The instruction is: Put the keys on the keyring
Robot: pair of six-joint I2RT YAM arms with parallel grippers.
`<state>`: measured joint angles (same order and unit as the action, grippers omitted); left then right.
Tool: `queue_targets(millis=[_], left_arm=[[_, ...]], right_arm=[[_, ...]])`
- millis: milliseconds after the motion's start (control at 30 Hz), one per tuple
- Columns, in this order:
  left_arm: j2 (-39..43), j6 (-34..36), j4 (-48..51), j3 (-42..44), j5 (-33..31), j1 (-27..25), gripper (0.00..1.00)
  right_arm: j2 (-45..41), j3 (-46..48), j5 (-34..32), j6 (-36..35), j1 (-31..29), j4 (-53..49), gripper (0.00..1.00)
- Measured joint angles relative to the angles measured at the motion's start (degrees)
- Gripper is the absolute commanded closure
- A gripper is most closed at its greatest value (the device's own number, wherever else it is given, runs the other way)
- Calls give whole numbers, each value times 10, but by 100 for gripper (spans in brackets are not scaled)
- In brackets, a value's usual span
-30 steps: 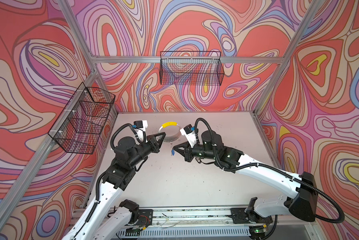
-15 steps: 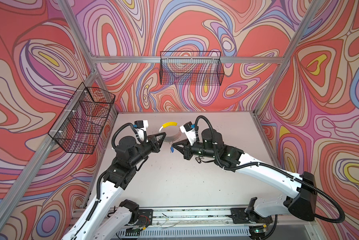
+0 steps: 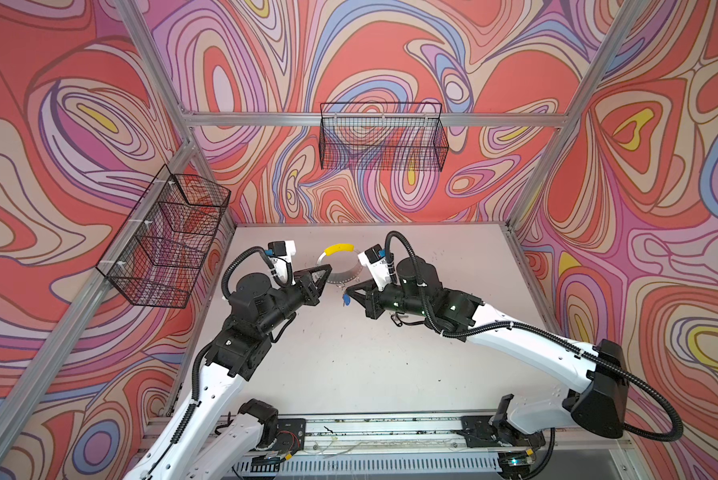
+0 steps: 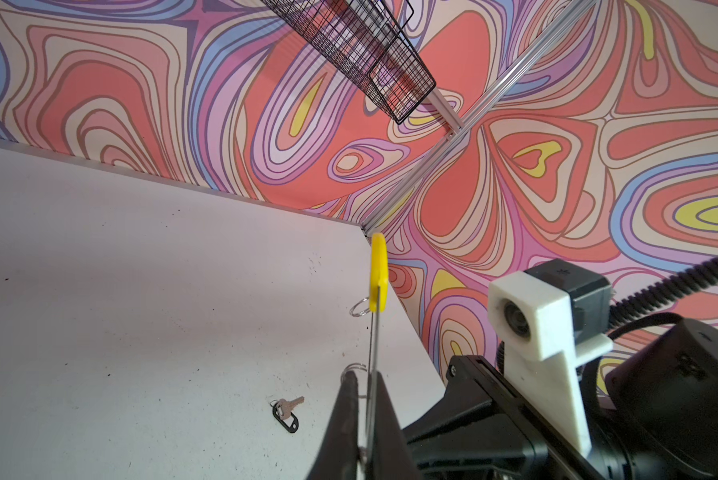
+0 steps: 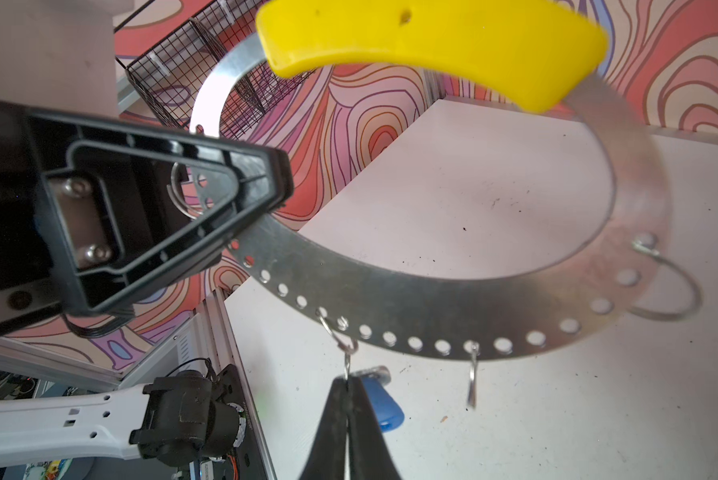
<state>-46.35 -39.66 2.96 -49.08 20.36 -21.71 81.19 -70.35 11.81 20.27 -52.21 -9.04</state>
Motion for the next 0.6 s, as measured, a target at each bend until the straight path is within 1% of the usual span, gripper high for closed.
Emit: queue_targets(millis=[600], left_arm=[[5, 0, 0, 0, 4, 0, 100]], right_arm=[[-1, -1, 11, -1, 0, 1, 100]])
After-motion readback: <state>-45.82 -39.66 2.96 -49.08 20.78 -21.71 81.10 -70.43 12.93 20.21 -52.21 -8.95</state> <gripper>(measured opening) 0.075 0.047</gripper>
